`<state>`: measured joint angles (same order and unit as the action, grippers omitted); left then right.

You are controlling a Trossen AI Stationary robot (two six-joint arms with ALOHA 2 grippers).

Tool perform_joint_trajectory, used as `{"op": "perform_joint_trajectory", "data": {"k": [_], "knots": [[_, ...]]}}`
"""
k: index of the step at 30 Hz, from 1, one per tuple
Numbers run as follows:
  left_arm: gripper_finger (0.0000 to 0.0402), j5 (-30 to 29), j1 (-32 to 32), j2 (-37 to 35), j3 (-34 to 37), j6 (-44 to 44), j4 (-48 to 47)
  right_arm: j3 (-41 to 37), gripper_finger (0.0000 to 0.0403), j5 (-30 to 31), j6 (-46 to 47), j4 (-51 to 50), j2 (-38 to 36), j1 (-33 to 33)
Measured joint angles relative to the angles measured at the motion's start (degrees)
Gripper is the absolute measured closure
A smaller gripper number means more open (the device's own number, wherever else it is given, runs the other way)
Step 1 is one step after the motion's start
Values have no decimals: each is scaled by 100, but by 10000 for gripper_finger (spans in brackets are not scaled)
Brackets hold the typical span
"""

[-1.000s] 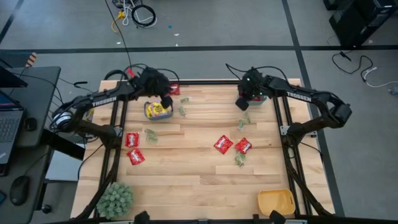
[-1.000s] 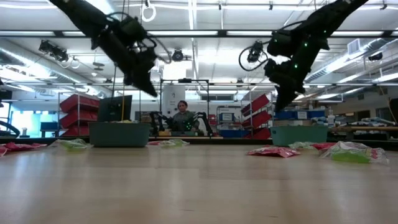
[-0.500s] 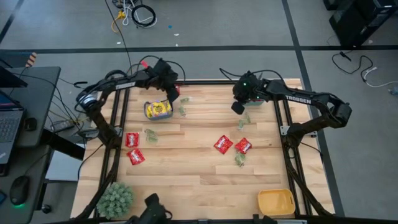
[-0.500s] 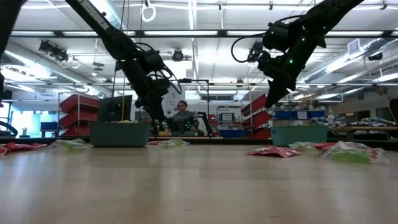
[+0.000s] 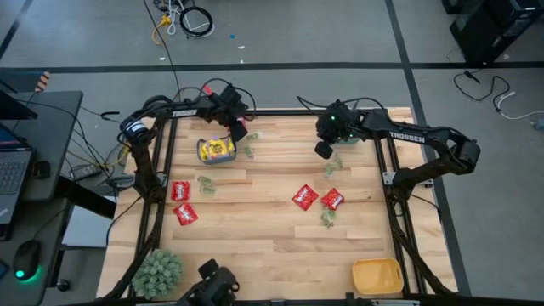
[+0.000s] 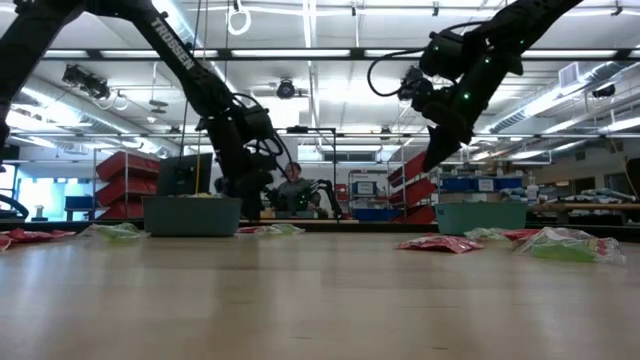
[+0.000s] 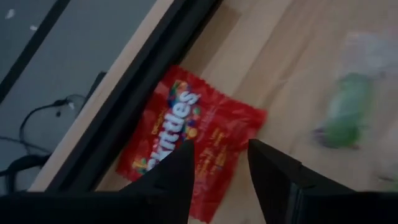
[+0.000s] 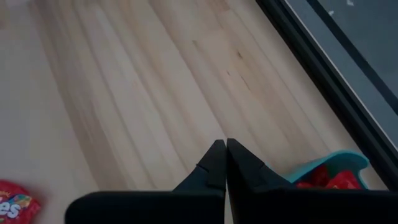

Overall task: Sort candy
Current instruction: Put the red candy into the blue bin

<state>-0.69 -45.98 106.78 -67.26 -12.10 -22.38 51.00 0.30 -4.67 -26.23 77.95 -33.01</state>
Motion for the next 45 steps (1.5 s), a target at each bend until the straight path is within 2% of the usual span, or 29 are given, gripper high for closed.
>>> {"op": "perform_joint_trajectory", "data": {"k": [14,18,23,29,34,36,40,45], "knots": [[256,-123,2,319,0,33,505,0,403,11,-25,98,4,7],[297,-120,-4,332,-2,-54,508,0,403,11,-22,99,4,7],[386,-135,-4,330,-2,-227,528,0,403,15,-31,97,4,8],[399,-118,36,207,0,-289,464,0,403,19,-50,97,4,7],[400,-9,134,-170,4,-301,497,0,403,35,-167,98,-36,7],[400,217,151,-354,4,-305,486,0,403,35,-230,109,-124,9],[401,1050,175,-748,2,-308,510,0,403,33,-452,317,-340,100],[401,2111,408,-1106,2,-504,534,7,402,31,-873,989,-380,636]]}}
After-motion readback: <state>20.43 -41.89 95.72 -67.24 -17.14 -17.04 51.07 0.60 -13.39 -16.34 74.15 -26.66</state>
